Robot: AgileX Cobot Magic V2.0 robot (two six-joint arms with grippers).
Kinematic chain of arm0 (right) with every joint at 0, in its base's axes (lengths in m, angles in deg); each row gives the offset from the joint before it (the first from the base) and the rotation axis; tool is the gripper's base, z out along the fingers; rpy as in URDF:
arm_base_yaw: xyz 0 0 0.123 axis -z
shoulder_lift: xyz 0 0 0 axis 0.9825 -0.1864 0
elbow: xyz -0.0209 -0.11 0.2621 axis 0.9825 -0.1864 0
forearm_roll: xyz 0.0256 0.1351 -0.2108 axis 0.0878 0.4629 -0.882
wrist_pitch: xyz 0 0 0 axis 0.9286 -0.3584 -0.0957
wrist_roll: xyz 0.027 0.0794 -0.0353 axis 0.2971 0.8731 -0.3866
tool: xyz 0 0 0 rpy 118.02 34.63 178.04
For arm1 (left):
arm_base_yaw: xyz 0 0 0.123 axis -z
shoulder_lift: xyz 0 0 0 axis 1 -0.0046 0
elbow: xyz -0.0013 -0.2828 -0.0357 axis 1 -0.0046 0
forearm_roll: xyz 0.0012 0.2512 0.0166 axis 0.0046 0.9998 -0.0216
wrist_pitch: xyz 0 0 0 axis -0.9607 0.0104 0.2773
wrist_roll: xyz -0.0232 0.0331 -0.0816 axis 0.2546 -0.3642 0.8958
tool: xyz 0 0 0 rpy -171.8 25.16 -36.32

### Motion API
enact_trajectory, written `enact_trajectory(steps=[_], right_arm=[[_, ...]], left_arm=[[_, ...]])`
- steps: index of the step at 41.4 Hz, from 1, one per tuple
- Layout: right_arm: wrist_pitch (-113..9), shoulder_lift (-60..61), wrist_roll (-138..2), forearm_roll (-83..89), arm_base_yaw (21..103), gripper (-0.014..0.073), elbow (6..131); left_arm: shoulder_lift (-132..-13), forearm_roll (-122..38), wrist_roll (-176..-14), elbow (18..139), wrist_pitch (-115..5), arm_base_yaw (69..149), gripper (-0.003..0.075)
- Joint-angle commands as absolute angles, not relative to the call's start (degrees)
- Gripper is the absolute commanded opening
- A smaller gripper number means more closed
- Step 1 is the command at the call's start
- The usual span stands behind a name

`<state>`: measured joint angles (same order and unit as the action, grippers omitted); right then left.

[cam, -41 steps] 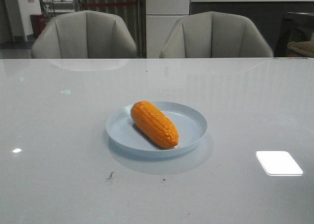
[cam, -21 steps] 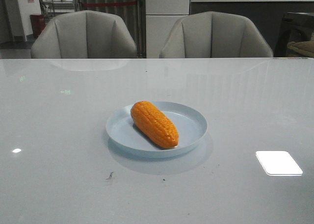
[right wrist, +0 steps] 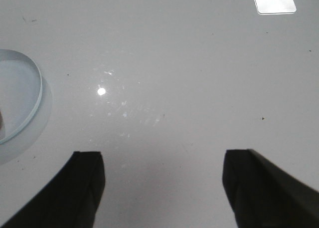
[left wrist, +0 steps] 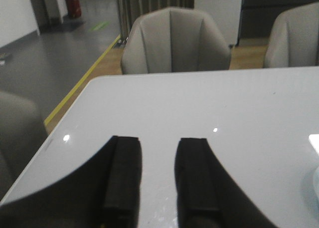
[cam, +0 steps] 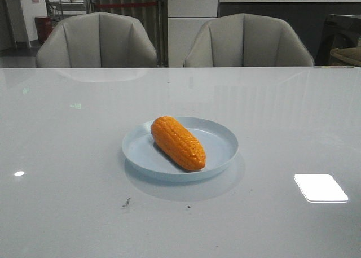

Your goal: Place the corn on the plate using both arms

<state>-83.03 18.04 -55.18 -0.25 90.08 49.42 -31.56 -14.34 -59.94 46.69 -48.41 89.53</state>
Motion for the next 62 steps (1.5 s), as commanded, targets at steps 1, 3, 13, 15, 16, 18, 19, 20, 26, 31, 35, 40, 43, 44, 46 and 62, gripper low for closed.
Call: enact_trajectory(steps=[1, 3, 13, 15, 16, 18, 19, 20, 26, 31, 35, 40, 43, 44, 46, 62], right_arm=[[-79.36, 18.26, -55.59, 0.23, 90.01, 0.0589, 50.98], [-79.36, 18.26, -55.59, 0.23, 90.01, 0.0589, 50.98], [-79.36, 18.26, -55.59, 0.23, 90.01, 0.0589, 50.98], [-79.36, 18.26, -55.59, 0.23, 90.01, 0.0589, 50.98], [-79.36, 18.26, -55.59, 0.23, 90.01, 0.0589, 50.98], [-79.36, 18.26, -55.59, 0.23, 90.01, 0.0589, 50.98], [-79.36, 18.26, -55.59, 0.23, 90.01, 0.0589, 50.98], [-79.36, 18.26, -55.59, 0.23, 90.01, 0.0589, 50.98], [-79.43, 18.26, -55.59, 0.23, 90.01, 0.0589, 50.98], [-79.50, 18.26, -55.59, 0.23, 90.01, 0.0589, 50.98], [-79.50, 18.26, -55.59, 0.23, 90.01, 0.0589, 50.98], [-79.50, 18.26, -55.59, 0.23, 90.01, 0.0589, 50.98], [-79.50, 18.26, -55.59, 0.23, 90.01, 0.0589, 50.98], [-79.50, 18.26, -55.59, 0.23, 90.01, 0.0589, 50.98], [-79.50, 18.26, -55.59, 0.23, 90.01, 0.0589, 50.98], [-79.51, 19.81, -55.59, 0.14, 89.01, 0.0589, 50.84]], left_arm=[[-28.00, -14.06, -59.39, 45.02, -57.71, 93.11, 0.0081], [-26.57, -13.73, -59.39, 43.35, -58.73, 93.77, 0.0096], [-19.48, -13.73, -59.39, 31.88, -64.83, 93.94, 0.0096], [-18.10, -13.73, -59.39, 29.54, -66.51, 93.94, 0.0096], [-17.26, -13.73, -59.39, 28.03, -67.52, 93.94, 0.0096], [-15.96, -13.73, -59.39, 25.35, -70.20, 93.94, 0.0096], [-15.32, -13.87, -59.39, 24.22, -71.85, 93.94, 0.0096], [-14.85, -14.41, -59.39, 22.76, -73.23, 93.94, 0.0096], [-13.70, -15.40, -59.39, 18.86, -76.00, 93.94, 0.0096], [-13.70, -15.40, -59.39, 18.75, -75.50, 93.94, 0.0096], [-13.78, -15.40, -59.39, 18.75, -75.50, 93.94, 0.0096], [-13.78, -15.40, -59.39, 18.75, -75.50, 93.94, 0.0096], [-13.78, -15.40, -59.39, 18.75, -75.50, 93.94, 0.0096], [-13.78, -15.40, -59.39, 18.75, -75.50, 93.94, 0.0096], [-13.78, -15.40, -59.39, 18.75, -75.50, 93.94, 0.0096], [-13.78, -15.40, -59.39, 18.75, -75.50, 93.94, 0.0096]])
